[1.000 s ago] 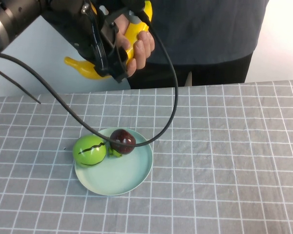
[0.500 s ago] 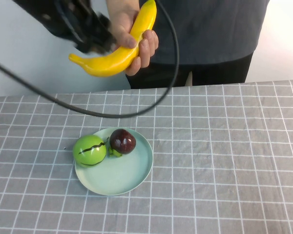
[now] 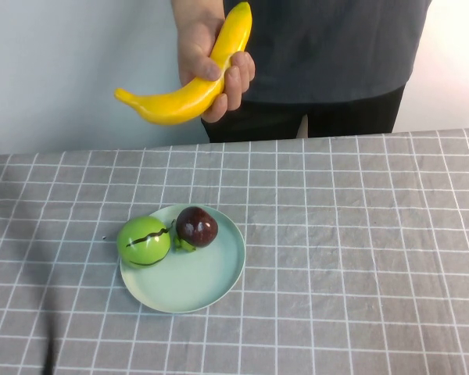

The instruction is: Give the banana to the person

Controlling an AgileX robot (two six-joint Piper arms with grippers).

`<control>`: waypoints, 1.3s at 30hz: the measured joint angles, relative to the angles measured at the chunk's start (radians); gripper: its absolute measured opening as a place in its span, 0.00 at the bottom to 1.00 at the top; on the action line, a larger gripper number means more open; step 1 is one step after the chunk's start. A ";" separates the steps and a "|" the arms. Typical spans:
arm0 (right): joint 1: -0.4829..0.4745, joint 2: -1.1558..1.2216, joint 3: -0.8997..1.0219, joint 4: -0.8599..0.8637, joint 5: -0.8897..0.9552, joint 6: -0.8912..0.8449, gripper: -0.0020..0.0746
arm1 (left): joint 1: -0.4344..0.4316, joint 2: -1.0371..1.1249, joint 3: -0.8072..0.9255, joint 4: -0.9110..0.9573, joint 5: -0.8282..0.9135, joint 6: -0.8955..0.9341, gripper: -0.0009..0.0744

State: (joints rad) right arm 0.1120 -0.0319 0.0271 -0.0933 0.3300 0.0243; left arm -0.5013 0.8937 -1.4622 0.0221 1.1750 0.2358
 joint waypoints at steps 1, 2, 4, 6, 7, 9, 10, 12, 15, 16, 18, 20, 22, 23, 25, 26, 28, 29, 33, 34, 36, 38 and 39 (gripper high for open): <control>0.000 0.000 0.000 0.000 0.000 0.000 0.01 | 0.000 -0.063 0.075 0.000 -0.029 -0.010 0.01; 0.000 0.000 0.000 0.000 0.000 0.000 0.01 | 0.000 -0.112 0.150 0.000 -0.052 -0.018 0.01; 0.000 0.000 0.000 0.000 0.000 0.000 0.01 | 0.000 -0.223 0.298 0.000 -0.115 -0.033 0.01; 0.000 0.000 0.000 0.000 0.000 0.000 0.01 | 0.000 -0.315 0.420 -0.010 -0.183 -0.042 0.01; 0.000 0.000 0.000 0.000 0.000 0.000 0.01 | 0.000 -0.353 0.482 -0.022 -0.217 -0.043 0.01; 0.000 0.000 0.000 0.000 0.000 0.000 0.01 | 0.000 -0.407 0.581 -0.043 -0.275 -0.046 0.01; 0.000 0.000 0.000 0.000 0.000 0.000 0.01 | 0.000 -0.429 0.631 -0.060 -0.300 -0.048 0.01; 0.000 0.000 0.000 0.000 0.000 0.000 0.01 | 0.000 -0.451 0.715 -0.085 -0.328 -0.049 0.01; 0.000 0.000 0.000 0.000 0.000 0.000 0.01 | 0.000 -0.459 0.805 -0.067 -0.355 -0.049 0.01; 0.000 0.000 0.000 0.000 0.000 0.000 0.01 | 0.000 -0.459 0.828 -0.057 -0.359 -0.051 0.01; 0.000 0.000 0.000 0.000 0.000 0.000 0.01 | 0.000 -0.459 0.862 -0.052 -0.358 -0.079 0.01; 0.000 0.000 0.000 0.000 0.000 0.000 0.01 | 0.000 -0.459 0.886 -0.059 -0.362 -0.118 0.01; 0.000 0.000 0.000 0.000 0.000 0.000 0.01 | 0.000 -0.459 0.901 -0.061 -0.383 -0.140 0.01; 0.000 0.000 0.000 0.000 0.000 0.000 0.01 | 0.000 -0.460 0.912 -0.061 -0.411 -0.150 0.01; 0.000 0.000 0.000 0.000 0.000 0.000 0.01 | 0.000 -0.460 0.940 -0.065 -0.492 -0.163 0.01; 0.000 0.000 0.000 0.000 0.000 0.000 0.01 | 0.000 -0.460 0.959 -0.070 -0.563 -0.165 0.01; 0.000 0.000 0.000 0.000 0.000 0.000 0.01 | 0.000 -0.460 1.014 -0.082 -0.702 -0.174 0.01; 0.000 0.000 0.000 0.000 0.000 0.000 0.01 | 0.000 -0.460 1.053 -0.086 -0.784 -0.182 0.01; 0.000 0.000 0.000 0.000 0.000 0.000 0.01 | 0.000 -0.464 1.242 -0.097 -1.123 -0.202 0.01; 0.000 0.000 0.000 0.000 0.000 0.000 0.01 | 0.000 -0.472 1.294 -0.100 -1.216 -0.204 0.01; 0.000 0.000 0.000 0.000 0.000 0.000 0.01 | 0.000 -0.495 1.378 -0.100 -1.375 -0.202 0.01; 0.000 0.000 0.000 0.000 0.000 0.000 0.01 | 0.012 -0.532 1.449 -0.105 -1.487 -0.181 0.01; 0.000 0.000 0.000 0.000 0.000 0.000 0.01 | 0.023 -0.548 1.467 -0.108 -1.513 -0.177 0.01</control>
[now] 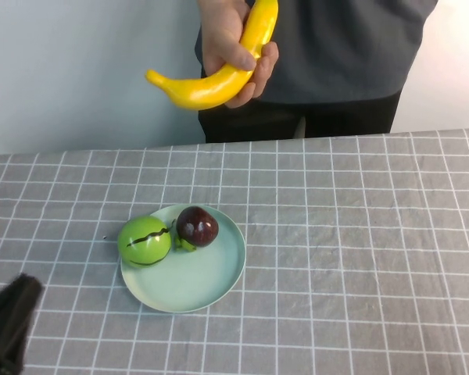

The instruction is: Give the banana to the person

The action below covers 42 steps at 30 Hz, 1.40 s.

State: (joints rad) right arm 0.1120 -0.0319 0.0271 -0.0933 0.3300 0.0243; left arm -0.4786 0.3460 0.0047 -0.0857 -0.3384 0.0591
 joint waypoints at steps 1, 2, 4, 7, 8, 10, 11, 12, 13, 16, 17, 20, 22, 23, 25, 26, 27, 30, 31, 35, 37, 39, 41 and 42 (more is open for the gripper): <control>0.000 0.000 0.000 0.000 0.000 0.000 0.01 | 0.018 -0.020 0.011 -0.003 -0.020 0.005 0.01; 0.000 0.000 0.000 0.000 0.000 0.000 0.01 | 0.042 -0.042 0.016 -0.008 -0.025 0.007 0.01; 0.000 0.000 0.000 0.000 0.000 0.000 0.01 | 0.102 -0.081 0.020 -0.015 -0.017 0.020 0.01; 0.000 0.000 0.000 0.000 0.000 0.000 0.01 | 0.192 -0.146 0.020 -0.023 0.045 0.039 0.01; 0.000 0.000 0.000 0.000 0.000 0.000 0.01 | 0.219 -0.169 0.020 -0.025 0.075 0.043 0.01; 0.000 0.000 0.000 0.000 0.000 0.000 0.01 | 0.255 -0.215 0.020 -0.025 0.147 0.048 0.01; 0.000 0.000 0.000 0.000 0.000 0.000 0.01 | 0.269 -0.243 0.020 -0.025 0.194 0.050 0.01; 0.000 0.000 0.000 0.000 0.000 0.000 0.01 | 0.280 -0.265 0.020 -0.025 0.235 0.050 0.01; 0.000 0.000 0.000 0.000 0.000 0.000 0.01 | 0.292 -0.295 0.020 -0.025 0.290 0.050 0.01; 0.000 0.000 0.000 0.000 0.000 0.000 0.01 | 0.322 -0.348 0.020 -0.025 0.445 0.050 0.01; 0.000 0.000 0.000 0.000 0.000 0.000 0.01 | 0.330 -0.353 0.020 -0.025 0.482 0.050 0.01; 0.000 0.000 0.000 0.000 0.000 0.000 0.01 | 0.352 -0.355 0.020 -0.025 0.560 0.046 0.01; 0.000 0.000 0.000 0.000 0.000 0.000 0.01 | 0.361 -0.356 0.020 -0.025 0.605 0.043 0.01; 0.000 0.000 0.000 0.000 0.000 0.000 0.01 | 0.366 -0.358 0.020 -0.023 0.631 0.042 0.01; 0.000 0.000 0.000 0.000 0.000 0.000 0.01 | 0.370 -0.358 0.020 -0.013 0.684 0.042 0.01; 0.000 0.000 0.000 0.000 0.000 0.000 0.01 | 0.370 -0.358 0.020 -0.008 0.689 0.042 0.01; 0.000 0.000 0.000 0.000 0.000 0.000 0.01 | 0.370 -0.358 0.020 -0.008 0.694 0.042 0.01; 0.000 0.000 0.000 0.000 0.000 0.000 0.01 | 0.371 -0.358 0.018 -0.006 0.697 0.043 0.01; 0.000 0.000 0.000 0.000 0.000 0.000 0.01 | 0.371 -0.358 0.018 -0.006 0.697 0.043 0.01; 0.000 0.000 0.000 0.000 0.000 0.000 0.01 | 0.371 -0.358 0.018 -0.006 0.700 0.043 0.01; 0.000 0.000 0.000 0.000 0.000 0.000 0.01 | 0.371 -0.358 0.018 -0.004 0.700 0.043 0.01; 0.000 0.000 0.000 0.000 0.000 0.000 0.01 | 0.371 -0.358 0.018 -0.004 0.700 0.043 0.01; 0.000 0.000 0.000 0.000 0.000 0.000 0.01 | 0.371 -0.358 0.018 -0.004 0.700 0.043 0.01; 0.000 0.000 0.000 0.000 0.000 0.000 0.01 | 0.371 -0.358 0.018 -0.004 0.700 0.043 0.01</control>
